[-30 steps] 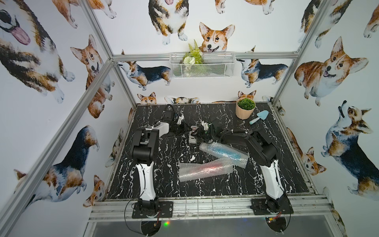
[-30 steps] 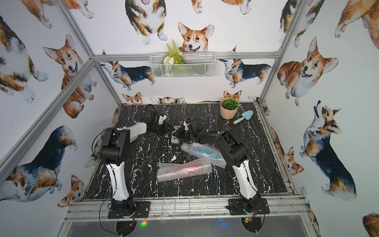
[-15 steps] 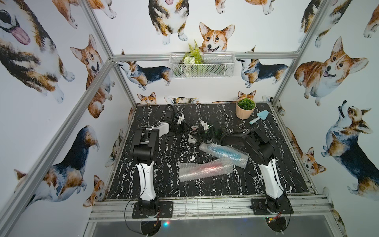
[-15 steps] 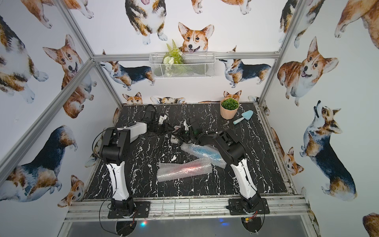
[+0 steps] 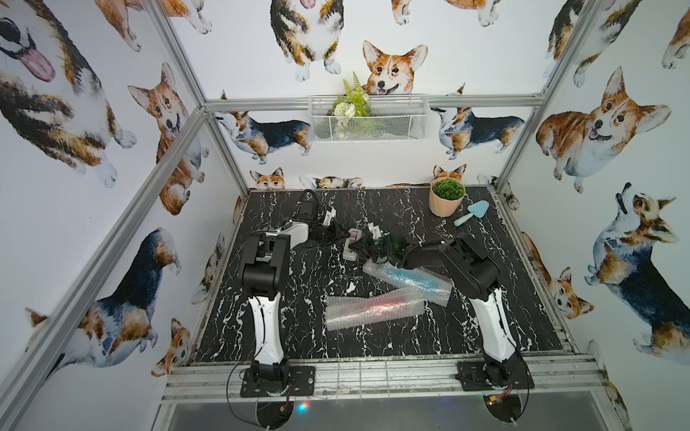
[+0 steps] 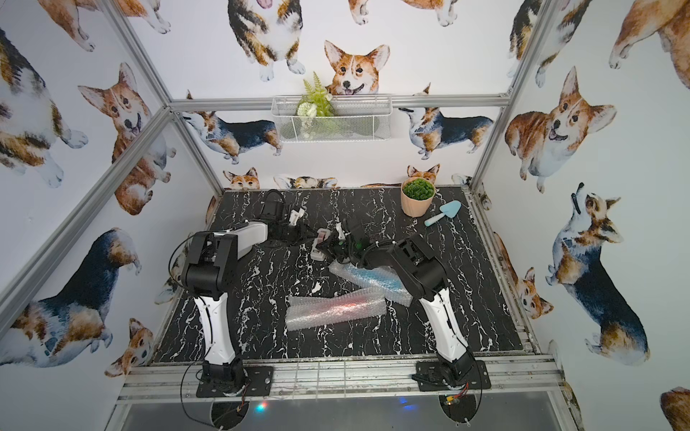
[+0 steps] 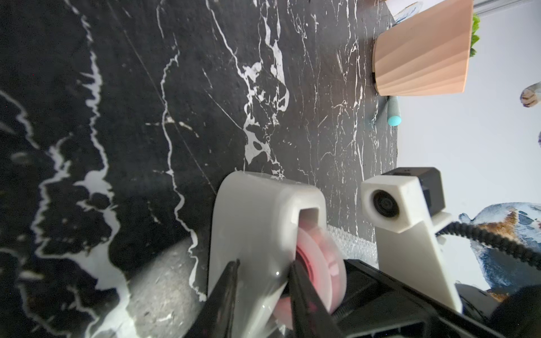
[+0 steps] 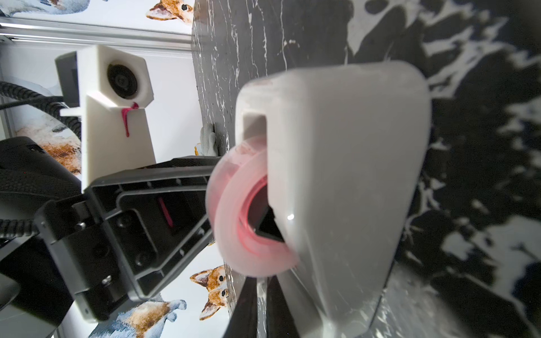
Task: Wrap wine bottles in bubble wrap
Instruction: Tear off the tape using the Tape Cutter.
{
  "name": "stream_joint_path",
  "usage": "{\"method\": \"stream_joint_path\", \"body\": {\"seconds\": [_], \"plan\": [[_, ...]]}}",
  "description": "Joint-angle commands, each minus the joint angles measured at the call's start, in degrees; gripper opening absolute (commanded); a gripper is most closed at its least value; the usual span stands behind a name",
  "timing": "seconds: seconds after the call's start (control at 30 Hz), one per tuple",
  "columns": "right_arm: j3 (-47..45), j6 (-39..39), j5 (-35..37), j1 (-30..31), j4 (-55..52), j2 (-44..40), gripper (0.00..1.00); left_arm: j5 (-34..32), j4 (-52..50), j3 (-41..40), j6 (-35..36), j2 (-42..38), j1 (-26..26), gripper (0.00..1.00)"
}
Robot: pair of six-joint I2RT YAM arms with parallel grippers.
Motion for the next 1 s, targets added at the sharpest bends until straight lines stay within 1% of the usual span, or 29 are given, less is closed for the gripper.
{"method": "stream_joint_path", "body": {"seconds": [0.0,0.13,0.5,0.7,0.83,0.97], "plan": [[-0.6,4.6,-1.2,0.0,4.0,-0.9,0.06,-2.9,-3.4,0.0,0.7,0.7,-0.3,0.33],[-1.5,5.9,-1.8,0.0,6.0,-1.3,0.0,-3.0,-3.6,0.3,0.9,1.0,-0.2,0.32],[-5.1,7.8,-3.2,0.3,8.6,-3.9,0.0,-3.6,-4.7,0.8,1.7,1.7,-0.3,0.33],[-9.6,9.2,-3.2,0.9,10.1,-6.0,0.0,-3.8,-5.5,1.4,2.1,2.1,-0.5,0.33],[-12.0,8.7,-2.9,1.5,8.8,-7.6,0.0,-3.9,-5.8,1.6,2.3,2.2,-0.5,0.33],[-13.8,10.0,-3.2,2.3,10.3,-7.8,0.0,-3.9,-6.2,1.9,2.5,2.3,-0.6,0.33]]}}
